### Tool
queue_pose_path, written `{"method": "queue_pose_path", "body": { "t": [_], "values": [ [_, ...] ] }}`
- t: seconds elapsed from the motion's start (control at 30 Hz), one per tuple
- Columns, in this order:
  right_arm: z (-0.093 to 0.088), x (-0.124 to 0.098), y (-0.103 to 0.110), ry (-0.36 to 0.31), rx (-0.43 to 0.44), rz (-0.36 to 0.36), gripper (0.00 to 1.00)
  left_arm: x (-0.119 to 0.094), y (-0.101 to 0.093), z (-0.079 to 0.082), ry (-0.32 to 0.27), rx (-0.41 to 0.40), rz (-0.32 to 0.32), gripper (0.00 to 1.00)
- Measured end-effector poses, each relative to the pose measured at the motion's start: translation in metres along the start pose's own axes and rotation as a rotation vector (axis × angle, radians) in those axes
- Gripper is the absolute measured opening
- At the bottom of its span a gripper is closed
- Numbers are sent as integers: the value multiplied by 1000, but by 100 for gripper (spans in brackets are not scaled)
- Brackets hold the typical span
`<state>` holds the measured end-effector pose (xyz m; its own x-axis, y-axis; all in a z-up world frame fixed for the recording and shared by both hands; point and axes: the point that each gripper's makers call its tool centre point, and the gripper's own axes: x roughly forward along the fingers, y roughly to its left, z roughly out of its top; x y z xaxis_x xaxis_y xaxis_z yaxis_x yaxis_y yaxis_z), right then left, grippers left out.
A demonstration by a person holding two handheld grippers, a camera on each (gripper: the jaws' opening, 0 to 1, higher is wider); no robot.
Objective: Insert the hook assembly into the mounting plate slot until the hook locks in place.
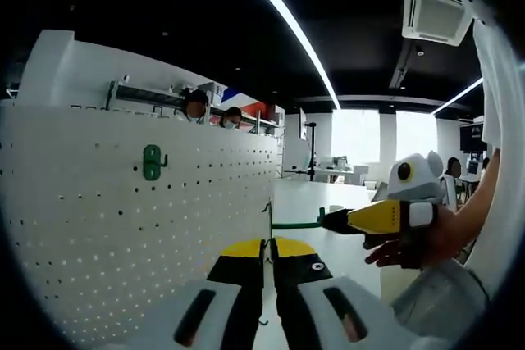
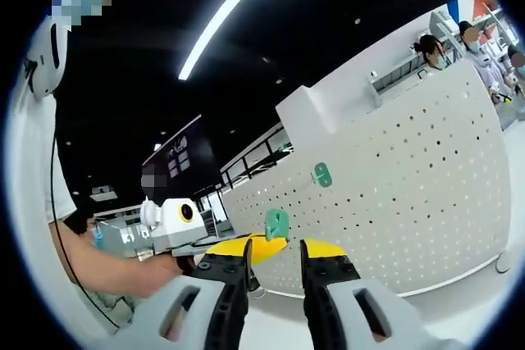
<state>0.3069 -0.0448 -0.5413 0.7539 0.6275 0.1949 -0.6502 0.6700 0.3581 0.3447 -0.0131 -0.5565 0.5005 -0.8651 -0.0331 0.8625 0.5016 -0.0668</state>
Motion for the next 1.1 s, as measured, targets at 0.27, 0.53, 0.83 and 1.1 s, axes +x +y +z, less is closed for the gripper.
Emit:
{"method": "queue_pose_path", "body": {
  "t": [0.27, 0.53, 0.83, 1.1],
  "values": [
    [1, 8, 3, -4, -4, 8, 20, 0, -3, 2, -3, 6, -1, 3],
    [3, 17, 4, -6, -8, 10, 17, 1, -7, 1, -3, 9, -5, 3],
    [3, 28, 7, -1, -10, 20, 15, 0, -9, 3, -11, 7, -2, 3],
    [2, 33, 8, 1, -8, 21, 13, 0, -9, 6, -18, 8, 2, 3]
  ]
}}
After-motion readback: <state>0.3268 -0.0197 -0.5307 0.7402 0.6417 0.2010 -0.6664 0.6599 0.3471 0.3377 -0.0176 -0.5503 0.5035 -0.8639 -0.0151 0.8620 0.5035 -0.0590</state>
